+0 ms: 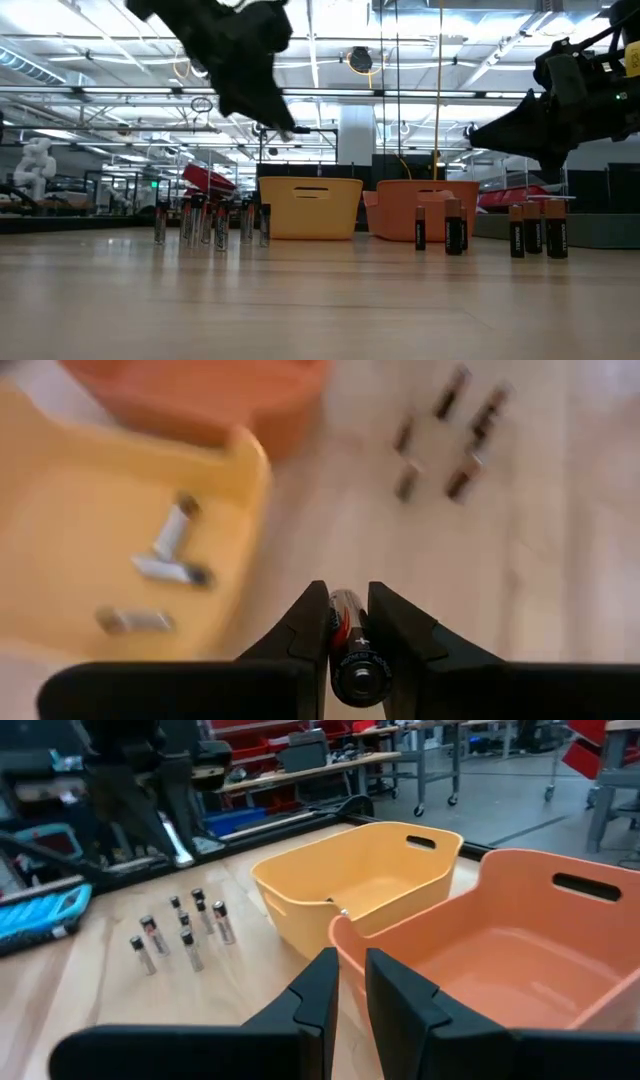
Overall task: Sort batteries
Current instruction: Put the silver battery into the yellow bin, then put the copper battery into the orange bin
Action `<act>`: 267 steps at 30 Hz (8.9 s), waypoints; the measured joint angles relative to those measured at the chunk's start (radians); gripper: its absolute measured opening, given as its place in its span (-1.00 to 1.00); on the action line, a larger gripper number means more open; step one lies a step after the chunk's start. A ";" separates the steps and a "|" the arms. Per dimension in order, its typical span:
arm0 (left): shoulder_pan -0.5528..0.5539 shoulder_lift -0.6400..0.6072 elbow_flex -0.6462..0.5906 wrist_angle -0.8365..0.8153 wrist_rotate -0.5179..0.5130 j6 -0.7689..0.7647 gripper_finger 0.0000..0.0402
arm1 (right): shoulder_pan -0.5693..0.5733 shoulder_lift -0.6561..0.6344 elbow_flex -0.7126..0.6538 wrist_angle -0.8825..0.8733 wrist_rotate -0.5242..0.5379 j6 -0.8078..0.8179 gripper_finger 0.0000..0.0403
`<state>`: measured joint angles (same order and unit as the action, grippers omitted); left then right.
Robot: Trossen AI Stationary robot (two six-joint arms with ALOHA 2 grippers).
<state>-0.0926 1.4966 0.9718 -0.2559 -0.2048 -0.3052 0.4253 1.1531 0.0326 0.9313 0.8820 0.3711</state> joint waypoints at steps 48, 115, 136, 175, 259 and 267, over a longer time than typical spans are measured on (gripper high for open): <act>0.061 0.187 -0.001 0.532 0.090 0.622 -0.05 | 0.253 0.287 0.754 -1.512 -0.177 0.962 -0.76; 0.072 0.170 0.012 0.509 -0.087 0.599 -0.05 | 0.592 0.717 0.693 -1.537 0.200 1.434 -0.04; 0.074 0.170 0.012 0.500 -0.087 0.600 -0.05 | 0.502 0.838 0.694 -1.443 0.301 1.396 -0.16; 0.074 0.170 0.011 0.501 -0.080 0.599 -0.05 | 0.502 0.816 0.712 -1.432 0.272 1.363 -0.86; -0.021 0.170 -0.110 0.726 -0.066 0.578 -0.05 | -0.622 0.180 0.929 -1.434 -0.747 -0.318 -0.55; -0.021 0.170 -0.110 0.715 -0.058 0.602 -0.05 | -0.222 0.058 0.697 -1.243 -0.411 -0.021 -0.55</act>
<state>-0.1139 1.6665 0.8616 0.4587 -0.2632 0.2972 0.2035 1.2113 0.7292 -0.3114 0.4712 0.3503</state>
